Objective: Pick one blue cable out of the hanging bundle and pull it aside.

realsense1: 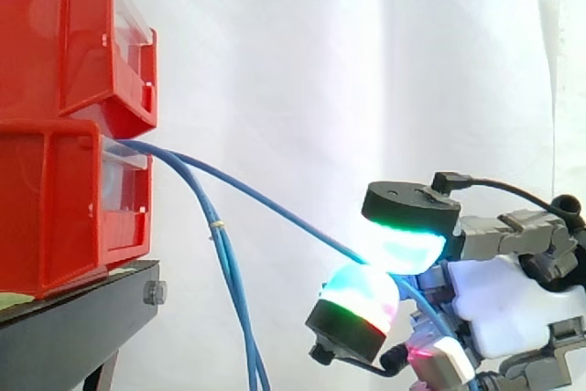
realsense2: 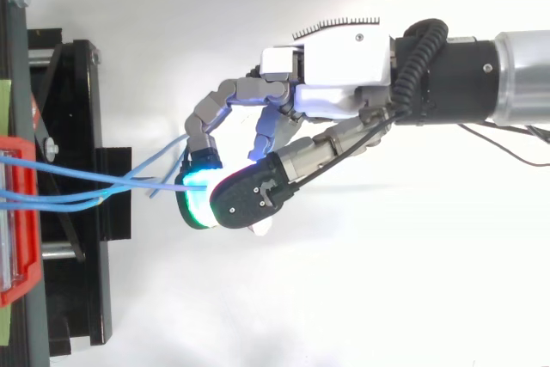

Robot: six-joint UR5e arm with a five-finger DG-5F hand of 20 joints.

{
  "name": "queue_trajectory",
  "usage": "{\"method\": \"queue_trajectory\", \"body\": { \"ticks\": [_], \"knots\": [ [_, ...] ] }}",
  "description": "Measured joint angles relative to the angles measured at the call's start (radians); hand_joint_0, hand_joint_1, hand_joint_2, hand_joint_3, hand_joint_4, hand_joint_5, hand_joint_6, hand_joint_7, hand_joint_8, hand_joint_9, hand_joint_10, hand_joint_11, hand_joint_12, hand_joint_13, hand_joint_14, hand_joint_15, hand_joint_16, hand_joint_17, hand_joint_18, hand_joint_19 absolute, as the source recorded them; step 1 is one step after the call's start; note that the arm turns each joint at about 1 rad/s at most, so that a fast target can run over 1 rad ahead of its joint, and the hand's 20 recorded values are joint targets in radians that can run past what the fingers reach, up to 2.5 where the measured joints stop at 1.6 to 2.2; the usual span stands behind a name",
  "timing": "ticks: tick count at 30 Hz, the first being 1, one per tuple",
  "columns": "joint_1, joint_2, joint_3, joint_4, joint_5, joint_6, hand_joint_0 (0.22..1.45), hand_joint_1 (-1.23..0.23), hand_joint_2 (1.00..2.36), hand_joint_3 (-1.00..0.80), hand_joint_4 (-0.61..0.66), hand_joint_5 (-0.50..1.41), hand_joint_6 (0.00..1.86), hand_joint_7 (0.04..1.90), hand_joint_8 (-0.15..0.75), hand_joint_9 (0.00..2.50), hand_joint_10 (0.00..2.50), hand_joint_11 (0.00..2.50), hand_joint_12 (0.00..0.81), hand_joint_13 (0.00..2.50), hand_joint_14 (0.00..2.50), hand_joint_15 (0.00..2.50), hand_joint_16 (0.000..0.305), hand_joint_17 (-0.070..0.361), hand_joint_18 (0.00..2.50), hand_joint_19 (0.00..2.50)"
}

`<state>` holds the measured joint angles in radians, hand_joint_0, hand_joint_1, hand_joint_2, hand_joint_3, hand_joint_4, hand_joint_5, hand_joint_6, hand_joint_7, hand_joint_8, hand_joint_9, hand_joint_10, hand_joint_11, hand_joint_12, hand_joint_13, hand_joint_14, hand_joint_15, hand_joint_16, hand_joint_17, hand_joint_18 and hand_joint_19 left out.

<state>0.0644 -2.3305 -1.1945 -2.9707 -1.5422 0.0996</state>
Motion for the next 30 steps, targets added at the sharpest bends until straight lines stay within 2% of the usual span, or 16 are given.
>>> {"method": "queue_trajectory", "body": {
  "ticks": [8, 11, 16, 20, 30],
  "knots": [
    [0.0, -0.001, -0.015, 0.03, 0.001, 0.0, 0.54, -0.86, 1.35, -0.01, -0.13, -0.05, 0.92, 1.14, 0.283, 1.24, 0.02, 0.5, 0.306, 1.08, 0.02, 0.52, 0.06, 0.135, 0.9, 0.4],
    [0.0, -0.001, -0.035, 0.057, 0.003, 0.001, 0.54, -0.86, 1.35, -0.01, -0.13, -0.05, 0.92, 1.13, 0.286, 1.24, 0.02, 0.5, 0.306, 1.08, 0.02, 0.52, 0.06, 0.135, 0.9, 0.4],
    [0.001, 0.0, -0.104, 0.168, 0.016, 0.006, 0.54, -0.86, 1.35, -0.01, -0.13, -0.05, 0.92, 1.14, 0.284, 1.24, 0.02, 0.5, 0.305, 1.08, 0.02, 0.52, 0.06, 0.135, 0.9, 0.4],
    [0.002, 0.0, -0.135, 0.237, 0.02, 0.007, 0.54, -0.86, 1.34, -0.01, -0.12, -0.05, 0.92, 1.14, 0.287, 1.24, 0.02, 0.5, 0.305, 1.08, 0.02, 0.52, 0.06, 0.135, 0.9, 0.4],
    [0.007, -0.001, -0.163, 0.266, 0.021, 0.007, 0.54, -0.86, 1.35, -0.01, -0.13, -0.05, 0.92, 1.14, 0.29, 1.24, 0.02, 0.5, 0.306, 1.08, 0.02, 0.52, 0.06, 0.135, 0.9, 0.4]
  ]
}}
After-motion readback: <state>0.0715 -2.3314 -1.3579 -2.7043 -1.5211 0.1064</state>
